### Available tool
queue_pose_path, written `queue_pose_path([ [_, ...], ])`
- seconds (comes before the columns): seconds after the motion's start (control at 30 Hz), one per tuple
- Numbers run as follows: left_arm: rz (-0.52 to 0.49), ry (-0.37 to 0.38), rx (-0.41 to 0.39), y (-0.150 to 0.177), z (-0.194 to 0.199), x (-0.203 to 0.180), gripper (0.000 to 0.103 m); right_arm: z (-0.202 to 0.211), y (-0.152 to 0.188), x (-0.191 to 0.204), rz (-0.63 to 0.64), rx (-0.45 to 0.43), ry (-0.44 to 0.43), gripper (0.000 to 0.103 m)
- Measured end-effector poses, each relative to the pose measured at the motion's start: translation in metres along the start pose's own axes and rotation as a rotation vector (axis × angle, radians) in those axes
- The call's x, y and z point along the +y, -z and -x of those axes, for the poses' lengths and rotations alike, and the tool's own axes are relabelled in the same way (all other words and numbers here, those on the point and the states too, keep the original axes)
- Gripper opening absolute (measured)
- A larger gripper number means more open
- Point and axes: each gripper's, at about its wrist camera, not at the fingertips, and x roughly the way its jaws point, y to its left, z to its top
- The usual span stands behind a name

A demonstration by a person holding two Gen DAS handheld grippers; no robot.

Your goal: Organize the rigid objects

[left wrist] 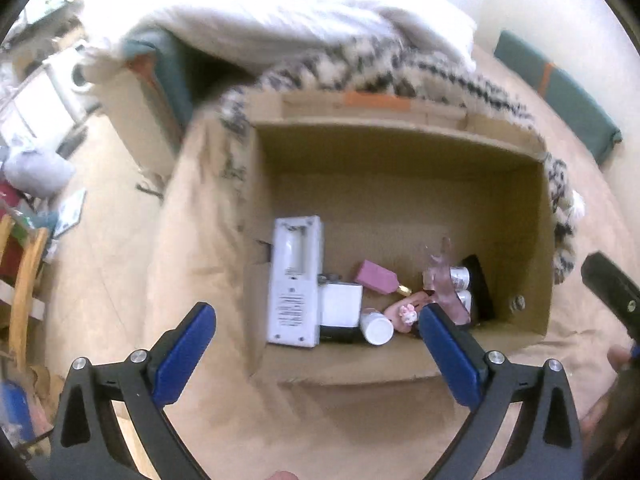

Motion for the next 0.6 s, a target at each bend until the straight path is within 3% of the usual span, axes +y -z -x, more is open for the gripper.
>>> queue_pose_path([
  [0.27, 0.008, -0.117, -0.318, 0.035, 0.09, 0.029, 0.101, 0.055, 0.025, 0.029, 0.088, -0.087, 0.049, 0.103],
  [0.37, 0.029, -0.084, -0.354, 0.049, 0.112, 0.04, 0.101, 0.076, 0.036, 0.042, 0.153, -0.148, 0.073, 0.103],
  [0.6, 0.024, -0.064, -0.404, 0.098, 0.126, 0.047, 0.101, 0.094, 0.067, 0.05, 0.204, -0.182, 0.105, 0.103],
])
